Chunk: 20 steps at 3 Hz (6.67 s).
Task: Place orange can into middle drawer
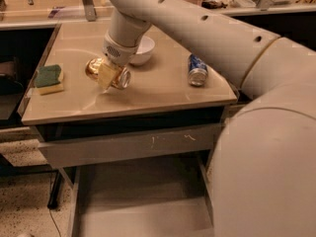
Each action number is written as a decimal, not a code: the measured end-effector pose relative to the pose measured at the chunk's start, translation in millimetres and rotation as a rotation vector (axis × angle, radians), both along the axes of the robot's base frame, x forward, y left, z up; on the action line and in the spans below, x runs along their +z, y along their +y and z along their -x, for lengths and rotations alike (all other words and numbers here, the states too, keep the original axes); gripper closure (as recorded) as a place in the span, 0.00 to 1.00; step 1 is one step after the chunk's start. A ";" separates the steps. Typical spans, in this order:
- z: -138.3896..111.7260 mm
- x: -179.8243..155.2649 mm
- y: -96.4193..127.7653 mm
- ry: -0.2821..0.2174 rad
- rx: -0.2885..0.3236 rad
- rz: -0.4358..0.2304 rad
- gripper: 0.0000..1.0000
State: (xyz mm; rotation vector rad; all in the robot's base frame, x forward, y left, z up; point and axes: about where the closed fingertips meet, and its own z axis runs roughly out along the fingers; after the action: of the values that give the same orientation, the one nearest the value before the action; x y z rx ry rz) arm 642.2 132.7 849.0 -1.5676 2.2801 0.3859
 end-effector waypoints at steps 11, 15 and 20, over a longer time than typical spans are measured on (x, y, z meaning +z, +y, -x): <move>268.9 -165.9 -66.3 0.309 -0.426 -0.086 1.00; 249.4 -311.8 -45.2 0.490 -0.525 -0.211 1.00; 181.4 -454.1 -77.2 0.476 -0.797 -0.265 1.00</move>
Offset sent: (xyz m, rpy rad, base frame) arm -0.1445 -0.0772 -0.0549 0.0189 -0.1508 -0.1380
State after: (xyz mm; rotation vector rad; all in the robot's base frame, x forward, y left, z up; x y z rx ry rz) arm 460.7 55.5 394.8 -0.3809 2.8095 0.8412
